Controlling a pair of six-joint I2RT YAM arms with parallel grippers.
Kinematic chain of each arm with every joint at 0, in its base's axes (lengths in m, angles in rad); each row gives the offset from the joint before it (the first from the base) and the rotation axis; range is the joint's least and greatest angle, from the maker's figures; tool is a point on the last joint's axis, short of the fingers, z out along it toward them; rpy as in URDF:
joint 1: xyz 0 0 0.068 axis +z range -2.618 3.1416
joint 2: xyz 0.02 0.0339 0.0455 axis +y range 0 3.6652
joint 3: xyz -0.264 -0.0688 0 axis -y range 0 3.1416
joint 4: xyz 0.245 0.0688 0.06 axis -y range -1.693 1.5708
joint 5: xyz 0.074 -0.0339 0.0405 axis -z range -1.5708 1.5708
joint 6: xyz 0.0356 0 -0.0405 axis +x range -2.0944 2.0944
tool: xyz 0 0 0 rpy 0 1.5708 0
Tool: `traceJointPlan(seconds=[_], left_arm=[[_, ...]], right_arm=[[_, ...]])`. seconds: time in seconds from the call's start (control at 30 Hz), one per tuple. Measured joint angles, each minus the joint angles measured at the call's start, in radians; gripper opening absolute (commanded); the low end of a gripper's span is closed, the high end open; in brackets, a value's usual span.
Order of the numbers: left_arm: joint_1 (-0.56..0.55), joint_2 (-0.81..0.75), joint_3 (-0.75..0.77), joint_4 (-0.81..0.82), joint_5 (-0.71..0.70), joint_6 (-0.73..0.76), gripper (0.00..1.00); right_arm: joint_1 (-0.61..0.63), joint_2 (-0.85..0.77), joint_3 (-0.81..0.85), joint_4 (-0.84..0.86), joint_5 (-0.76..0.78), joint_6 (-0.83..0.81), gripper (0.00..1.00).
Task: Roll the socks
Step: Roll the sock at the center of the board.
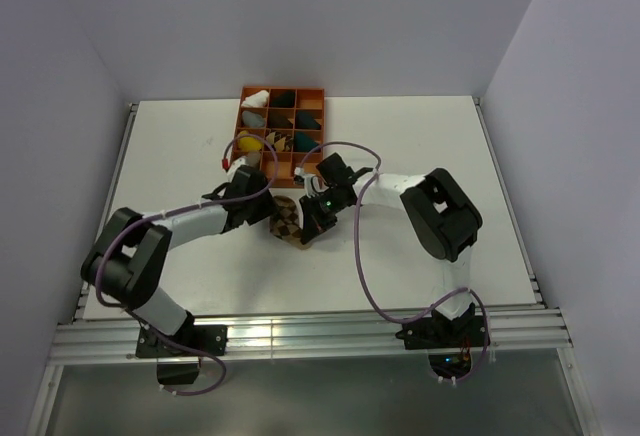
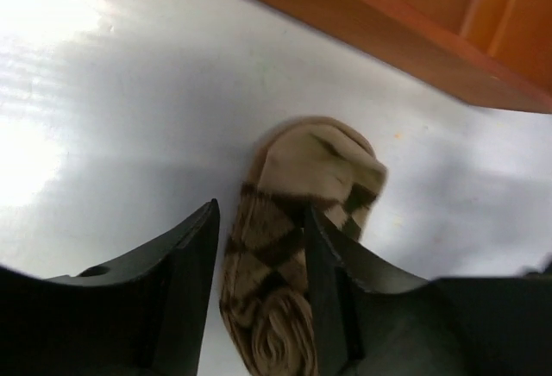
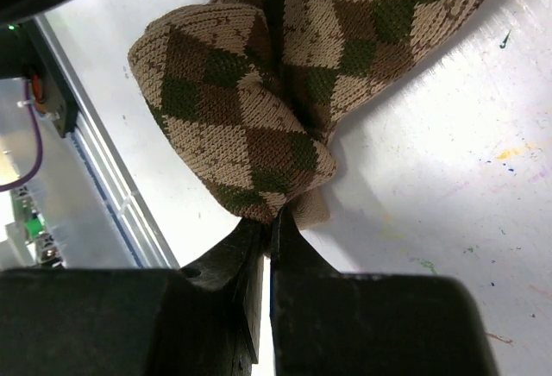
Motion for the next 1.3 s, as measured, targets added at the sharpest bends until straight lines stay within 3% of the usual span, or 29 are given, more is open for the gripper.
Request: traceJointPlan(seconds=[0.2,0.83,1.07,1.17,1.3], left_arm=[[0.01,0.14,0.084,0.024,0.047,0.042,0.29],[-0.063,0.195,0.101,0.214,0.27,0.143,0.27],[-0.066,0.195,0.089,0.253,0.275,0.143,0.45],[-0.066,0.195,0.089,0.251,0.263,0.149,0.62],[-0.062,0.194,0.088,0.237,0.225,0.152,0.73]], right_arm=[[0.023,-0.02,0.0,0.0,0.049,-0.026,0.0],[0.034,-0.054,0.034,-0.077,0.156,-0.071,0.0],[-0.005,-0.014,0.037,-0.069,0.101,-0.023,0.0],[-0.016,0.006,0.051,-0.081,0.079,-0.01,0.0],[-0.031,0.025,0.073,-0.105,0.067,-0.002,0.0]])
